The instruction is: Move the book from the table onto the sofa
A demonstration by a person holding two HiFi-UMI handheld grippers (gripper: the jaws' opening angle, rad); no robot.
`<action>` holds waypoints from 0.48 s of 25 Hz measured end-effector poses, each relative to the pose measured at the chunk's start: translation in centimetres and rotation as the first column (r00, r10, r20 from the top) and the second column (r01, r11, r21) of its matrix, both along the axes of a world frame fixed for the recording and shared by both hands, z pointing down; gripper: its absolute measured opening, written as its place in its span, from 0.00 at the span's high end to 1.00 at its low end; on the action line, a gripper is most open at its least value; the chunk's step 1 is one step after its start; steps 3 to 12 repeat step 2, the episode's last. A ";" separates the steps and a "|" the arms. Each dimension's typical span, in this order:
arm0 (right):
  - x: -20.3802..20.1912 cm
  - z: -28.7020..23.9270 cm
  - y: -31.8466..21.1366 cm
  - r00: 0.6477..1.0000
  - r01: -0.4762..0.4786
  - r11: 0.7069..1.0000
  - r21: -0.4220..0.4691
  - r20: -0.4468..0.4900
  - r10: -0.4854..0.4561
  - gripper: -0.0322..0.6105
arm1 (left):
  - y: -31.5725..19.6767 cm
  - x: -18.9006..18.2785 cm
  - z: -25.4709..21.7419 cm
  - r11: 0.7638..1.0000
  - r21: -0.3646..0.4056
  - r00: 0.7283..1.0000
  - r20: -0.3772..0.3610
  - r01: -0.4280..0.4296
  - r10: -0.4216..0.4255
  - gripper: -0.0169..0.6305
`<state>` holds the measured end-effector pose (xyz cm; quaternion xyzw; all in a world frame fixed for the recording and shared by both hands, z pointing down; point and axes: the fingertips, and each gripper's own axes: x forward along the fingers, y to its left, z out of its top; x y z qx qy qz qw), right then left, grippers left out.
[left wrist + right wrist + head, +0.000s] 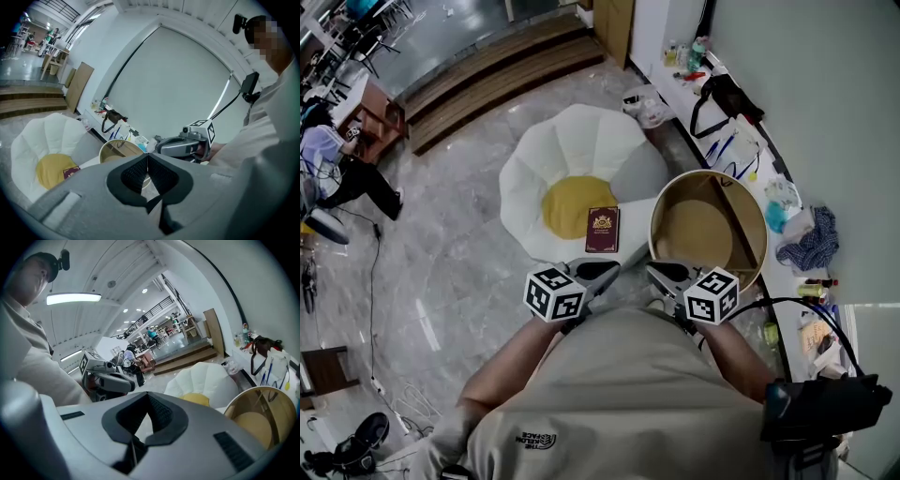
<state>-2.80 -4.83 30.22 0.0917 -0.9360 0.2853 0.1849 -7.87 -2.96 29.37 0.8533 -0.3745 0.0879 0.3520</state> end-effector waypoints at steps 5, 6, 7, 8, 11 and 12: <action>-0.3 0.0 0.0 1.000 -0.002 1.000 -0.002 0.002 0.002 0.93 | -0.1 -0.2 0.2 1.000 -0.003 1.000 -0.001 -0.003 0.003 0.96; -0.3 0.0 0.0 1.000 -0.002 1.000 -0.002 0.002 0.002 0.93 | -0.1 -0.2 0.2 1.000 -0.003 1.000 -0.001 -0.003 0.003 0.96; -0.3 0.0 0.0 1.000 -0.002 1.000 -0.002 0.002 0.002 0.93 | -0.1 -0.2 0.2 1.000 -0.003 1.000 -0.001 -0.003 0.003 0.96; -0.3 0.0 0.0 1.000 -0.002 1.000 -0.002 0.002 0.002 0.93 | -0.1 -0.2 0.2 1.000 -0.003 1.000 -0.001 -0.003 0.003 0.96; -0.3 0.0 0.0 1.000 -0.002 1.000 -0.002 0.002 0.002 0.93 | -0.1 -0.2 0.2 1.000 -0.003 1.000 -0.001 -0.003 0.003 0.96; -0.3 0.0 0.0 1.000 -0.002 1.000 -0.002 0.002 0.002 0.93 | -0.1 -0.2 0.2 1.000 -0.003 1.000 -0.001 -0.003 0.003 0.96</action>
